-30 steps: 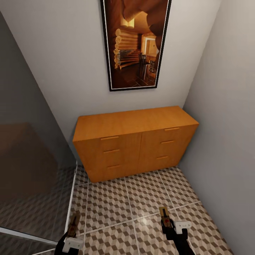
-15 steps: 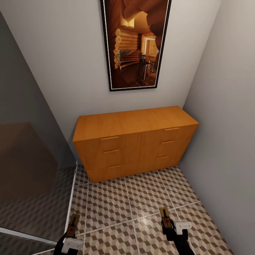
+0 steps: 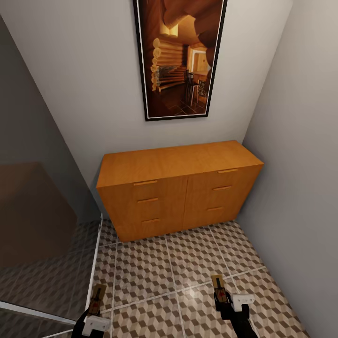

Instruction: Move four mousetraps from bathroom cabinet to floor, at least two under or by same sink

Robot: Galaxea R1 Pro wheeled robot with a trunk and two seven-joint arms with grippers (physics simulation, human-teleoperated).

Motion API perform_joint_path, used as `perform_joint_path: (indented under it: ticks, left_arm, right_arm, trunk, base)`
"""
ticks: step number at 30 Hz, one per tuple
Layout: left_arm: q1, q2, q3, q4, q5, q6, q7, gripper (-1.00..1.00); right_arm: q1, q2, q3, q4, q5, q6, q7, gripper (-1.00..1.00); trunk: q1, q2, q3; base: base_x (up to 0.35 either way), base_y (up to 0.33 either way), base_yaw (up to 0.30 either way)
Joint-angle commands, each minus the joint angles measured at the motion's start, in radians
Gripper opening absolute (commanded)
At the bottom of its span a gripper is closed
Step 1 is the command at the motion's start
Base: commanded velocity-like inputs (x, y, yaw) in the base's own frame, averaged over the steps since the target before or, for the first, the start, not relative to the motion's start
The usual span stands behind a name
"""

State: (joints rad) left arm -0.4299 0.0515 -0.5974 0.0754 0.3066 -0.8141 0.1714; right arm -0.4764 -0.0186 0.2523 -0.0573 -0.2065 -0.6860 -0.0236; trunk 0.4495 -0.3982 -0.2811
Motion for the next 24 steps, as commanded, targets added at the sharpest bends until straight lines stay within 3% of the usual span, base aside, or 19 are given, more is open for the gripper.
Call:
perform_joint_path:
  ticks: [1,8,24]
  left_arm:
    - [-0.001,-0.001,-0.008,0.003,0.003,-0.003,0.004,-1.00]
    - [-0.001,-0.001,-0.008,0.003,0.003,-0.001,0.003,-1.00]
    - [-0.001,-0.002,-0.008,0.003,0.003,0.001,0.003,-1.00]
  right_arm:
    - [-0.001,0.000,0.008,0.001,-0.011,-0.003,0.001,-1.00]
    - [-0.001,0.000,0.007,0.001,-0.011,-0.003,-0.037,-1.00]
    - [-0.001,0.002,0.007,0.001,-0.011,-0.003,-0.052,-1.00]
  trunk:
    - [0.001,-0.002,-0.002]
    - [0.001,-0.002,-0.003]
    - [0.001,-0.002,-0.006]
  base:
    - [0.000,0.000,0.000]
    - [-0.087,0.000,0.129]
    - [-0.309,-0.007,0.271]
